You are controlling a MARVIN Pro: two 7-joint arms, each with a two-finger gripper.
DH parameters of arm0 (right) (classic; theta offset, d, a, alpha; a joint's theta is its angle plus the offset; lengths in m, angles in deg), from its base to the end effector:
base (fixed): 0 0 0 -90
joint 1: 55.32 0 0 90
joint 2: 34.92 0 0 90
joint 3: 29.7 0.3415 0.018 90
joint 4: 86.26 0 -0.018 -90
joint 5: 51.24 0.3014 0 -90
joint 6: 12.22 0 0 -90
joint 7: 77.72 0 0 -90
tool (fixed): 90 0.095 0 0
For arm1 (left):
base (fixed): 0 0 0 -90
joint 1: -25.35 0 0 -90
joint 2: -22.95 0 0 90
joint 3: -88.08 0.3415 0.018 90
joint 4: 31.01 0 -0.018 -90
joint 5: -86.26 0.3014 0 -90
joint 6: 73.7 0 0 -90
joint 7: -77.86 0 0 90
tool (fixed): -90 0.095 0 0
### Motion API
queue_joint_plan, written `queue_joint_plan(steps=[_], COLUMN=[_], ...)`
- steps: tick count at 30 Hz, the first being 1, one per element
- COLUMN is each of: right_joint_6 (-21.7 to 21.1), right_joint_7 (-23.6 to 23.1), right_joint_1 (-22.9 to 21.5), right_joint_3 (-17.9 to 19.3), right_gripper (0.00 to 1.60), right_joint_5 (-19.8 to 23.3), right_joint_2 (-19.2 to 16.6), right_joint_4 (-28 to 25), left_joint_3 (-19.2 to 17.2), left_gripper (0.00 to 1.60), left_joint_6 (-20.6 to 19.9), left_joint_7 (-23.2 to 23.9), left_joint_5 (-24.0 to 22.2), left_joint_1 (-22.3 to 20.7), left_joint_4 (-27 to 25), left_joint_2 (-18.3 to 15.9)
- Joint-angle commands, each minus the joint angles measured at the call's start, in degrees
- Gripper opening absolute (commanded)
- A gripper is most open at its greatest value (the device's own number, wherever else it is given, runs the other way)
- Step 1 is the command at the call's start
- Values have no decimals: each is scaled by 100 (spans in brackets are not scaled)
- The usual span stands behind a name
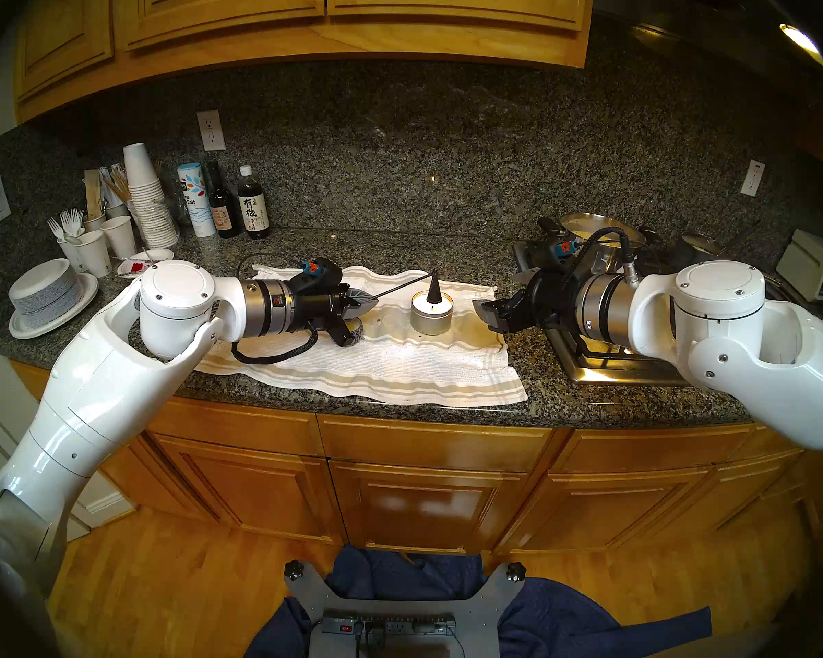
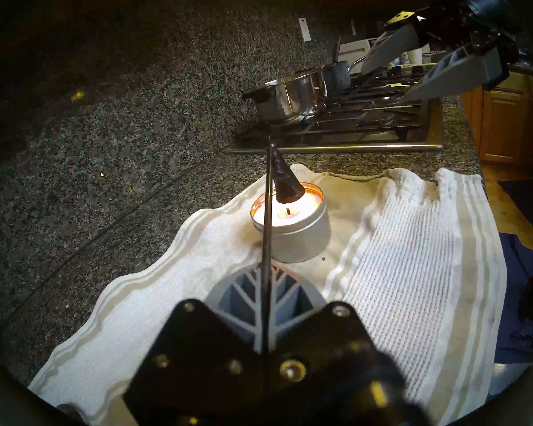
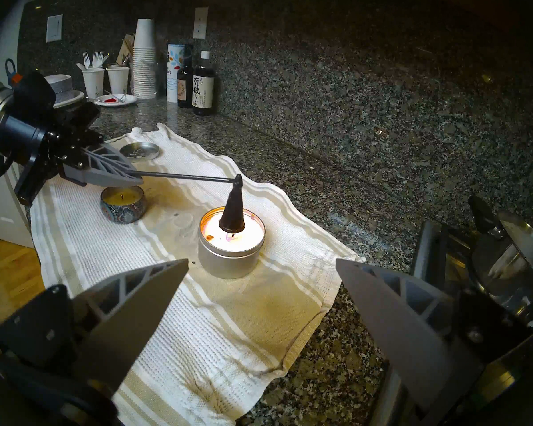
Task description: Put out candle flame
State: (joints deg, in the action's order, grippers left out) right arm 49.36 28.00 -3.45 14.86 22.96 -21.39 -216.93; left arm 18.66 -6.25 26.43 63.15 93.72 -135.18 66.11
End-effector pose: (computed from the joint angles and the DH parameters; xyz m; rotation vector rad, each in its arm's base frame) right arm 0.3507 -0.0674 -0.0971 -2.3334 -0.8898 -1.5923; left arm 0.4319 0.0640 -0.1819 1.9374 -1.3635 1.5683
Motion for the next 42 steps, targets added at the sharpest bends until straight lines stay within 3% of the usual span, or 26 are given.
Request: queue_joint_plan(steps=[1,22,42], right_joint_6=[43,43,43], right_joint_7=[-9,-8,-10], right_joint_1=[-145,-144,-145], right_joint_3=[144,144,144], right_gripper=[160,160,160], right_joint_5=[-4,-4,-4], right_joint_2=[-5,-5,-5], right_joint_4=[-5,-5,-5], left_joint_3=[-34,65,28], left_gripper=[0,0,0], left_joint_6=[13,-331,-420], left_joint_7=[36,456,611], left_joint_5=[77,369,530], left_joint_1=[-396,-780,-823], left_joint_4=[2,139,151], left_joint_2=[77,150,217])
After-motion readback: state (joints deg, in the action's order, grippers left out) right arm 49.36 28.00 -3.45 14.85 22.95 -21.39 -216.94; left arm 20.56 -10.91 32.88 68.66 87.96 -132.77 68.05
